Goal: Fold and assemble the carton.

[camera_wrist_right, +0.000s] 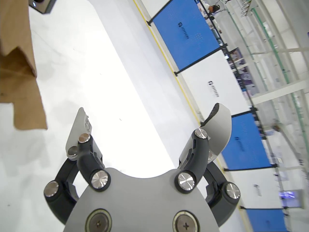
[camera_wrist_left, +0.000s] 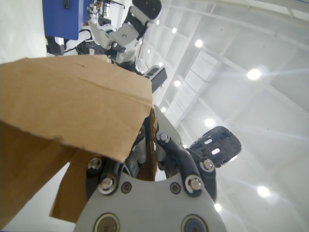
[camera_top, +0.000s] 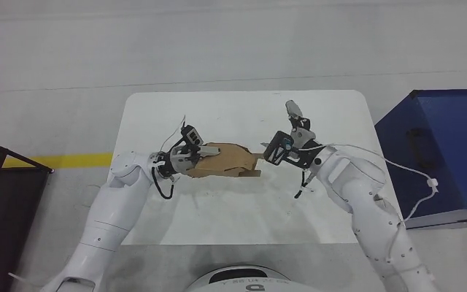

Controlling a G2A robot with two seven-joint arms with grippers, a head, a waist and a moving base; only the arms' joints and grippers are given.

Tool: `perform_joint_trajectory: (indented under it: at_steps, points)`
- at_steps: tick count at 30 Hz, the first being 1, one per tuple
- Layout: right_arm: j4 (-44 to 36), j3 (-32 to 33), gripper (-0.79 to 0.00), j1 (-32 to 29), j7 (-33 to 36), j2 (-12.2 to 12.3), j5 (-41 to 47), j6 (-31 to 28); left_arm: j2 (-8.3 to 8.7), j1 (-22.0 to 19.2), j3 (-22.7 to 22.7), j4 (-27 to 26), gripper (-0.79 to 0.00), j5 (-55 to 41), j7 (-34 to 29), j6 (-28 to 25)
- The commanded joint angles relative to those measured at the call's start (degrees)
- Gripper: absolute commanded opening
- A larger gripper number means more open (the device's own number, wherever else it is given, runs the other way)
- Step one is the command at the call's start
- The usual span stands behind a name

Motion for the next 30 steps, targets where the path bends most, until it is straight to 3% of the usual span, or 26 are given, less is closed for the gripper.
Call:
perform_joint_trajectory:
  at_steps: [1, 14, 19, 30]
  points:
    - [1.0, 0.3, 0.0, 1.2, -1.8, 0.1, 4.1, -3.1, 0.05, -0.1, 0.2, -0.2, -0.785, 0.1, 0.1, 0.2]
    - [4.5, -3.1, 0.0, 3.4, -11.4, 0.2, 17.6, -14.9, -0.05, -0.5, 0.8, 0.1, -0.785, -1.8, 3.2, -0.2]
    - [6.2, -2.7, 0.0, 4.2, -10.8, 0.1, 20.2, -12.4, 0.05, -0.3, 0.9, -0.2, -0.785, -1.7, 3.4, 0.0]
    - [9.0, 0.5, 0.0, 6.5, -5.8, 0.7, 16.3, -8.2, 0.61, -0.3, 1.1, -1.5, -0.785, 1.2, 1.5, 0.7]
